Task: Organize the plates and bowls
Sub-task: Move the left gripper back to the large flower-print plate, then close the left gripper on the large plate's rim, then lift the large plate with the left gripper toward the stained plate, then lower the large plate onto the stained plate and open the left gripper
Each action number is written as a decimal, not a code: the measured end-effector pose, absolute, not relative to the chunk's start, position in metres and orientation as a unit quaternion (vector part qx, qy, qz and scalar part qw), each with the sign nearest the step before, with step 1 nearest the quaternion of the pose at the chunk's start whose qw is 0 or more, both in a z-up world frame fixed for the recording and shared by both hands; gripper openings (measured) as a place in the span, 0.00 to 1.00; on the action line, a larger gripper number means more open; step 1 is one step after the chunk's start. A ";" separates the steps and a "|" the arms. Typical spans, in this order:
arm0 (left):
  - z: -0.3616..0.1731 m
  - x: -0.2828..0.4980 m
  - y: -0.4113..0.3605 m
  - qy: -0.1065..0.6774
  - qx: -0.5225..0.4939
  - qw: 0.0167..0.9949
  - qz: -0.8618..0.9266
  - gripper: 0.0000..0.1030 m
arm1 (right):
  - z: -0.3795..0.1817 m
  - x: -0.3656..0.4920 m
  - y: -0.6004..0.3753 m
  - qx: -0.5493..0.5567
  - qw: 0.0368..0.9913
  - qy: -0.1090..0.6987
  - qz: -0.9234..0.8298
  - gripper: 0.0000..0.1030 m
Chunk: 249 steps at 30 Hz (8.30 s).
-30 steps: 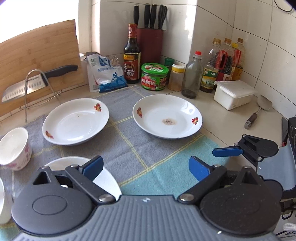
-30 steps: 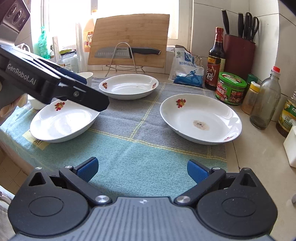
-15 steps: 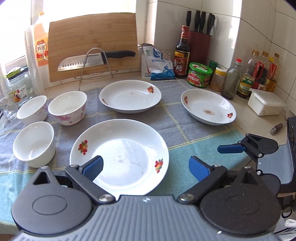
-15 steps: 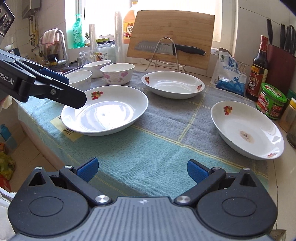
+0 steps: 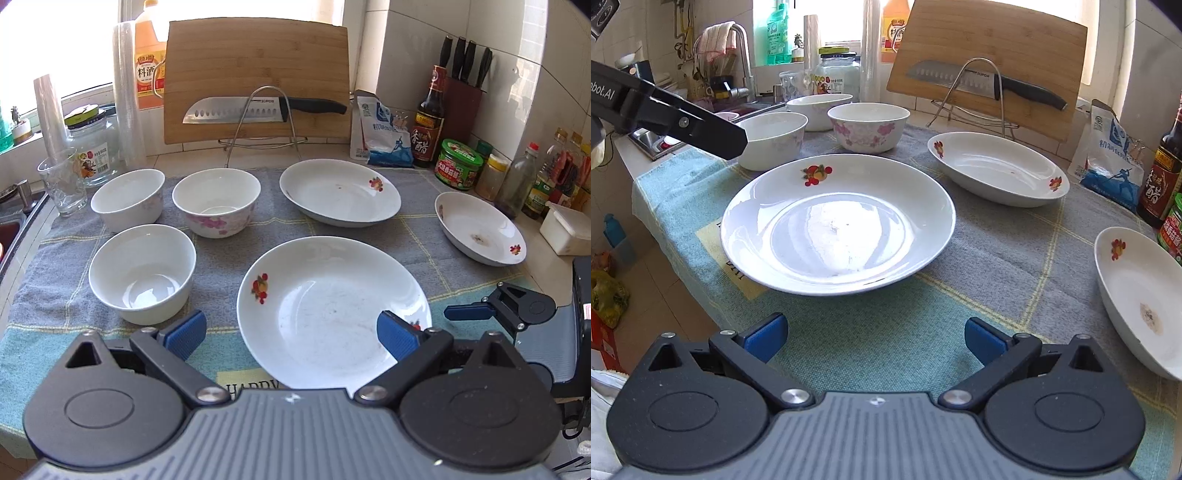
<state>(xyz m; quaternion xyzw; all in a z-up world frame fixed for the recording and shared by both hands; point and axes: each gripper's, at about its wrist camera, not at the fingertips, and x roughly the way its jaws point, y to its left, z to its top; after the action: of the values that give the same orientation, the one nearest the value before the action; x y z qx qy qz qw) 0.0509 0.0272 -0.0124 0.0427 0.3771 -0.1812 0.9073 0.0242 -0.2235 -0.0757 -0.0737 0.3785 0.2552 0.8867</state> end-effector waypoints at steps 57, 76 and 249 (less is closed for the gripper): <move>-0.063 0.233 -0.025 0.582 0.146 0.674 -0.432 0.94 | -0.088 0.028 -0.198 -0.086 0.887 0.342 0.297 1.00; -0.074 0.238 -0.036 0.608 0.159 0.634 -0.451 0.92 | -0.084 0.036 -0.186 -0.093 0.883 0.363 0.282 1.00; -0.063 0.266 -0.328 0.564 0.217 0.594 -0.531 0.92 | -0.058 0.040 -0.416 -0.012 0.921 0.380 0.085 1.00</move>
<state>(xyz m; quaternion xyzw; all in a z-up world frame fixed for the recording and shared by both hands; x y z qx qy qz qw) 0.2663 -0.3281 -0.0629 0.2173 0.5641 -0.5313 0.5936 0.0399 -0.4162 -0.0583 -0.0117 0.3804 0.0846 0.9209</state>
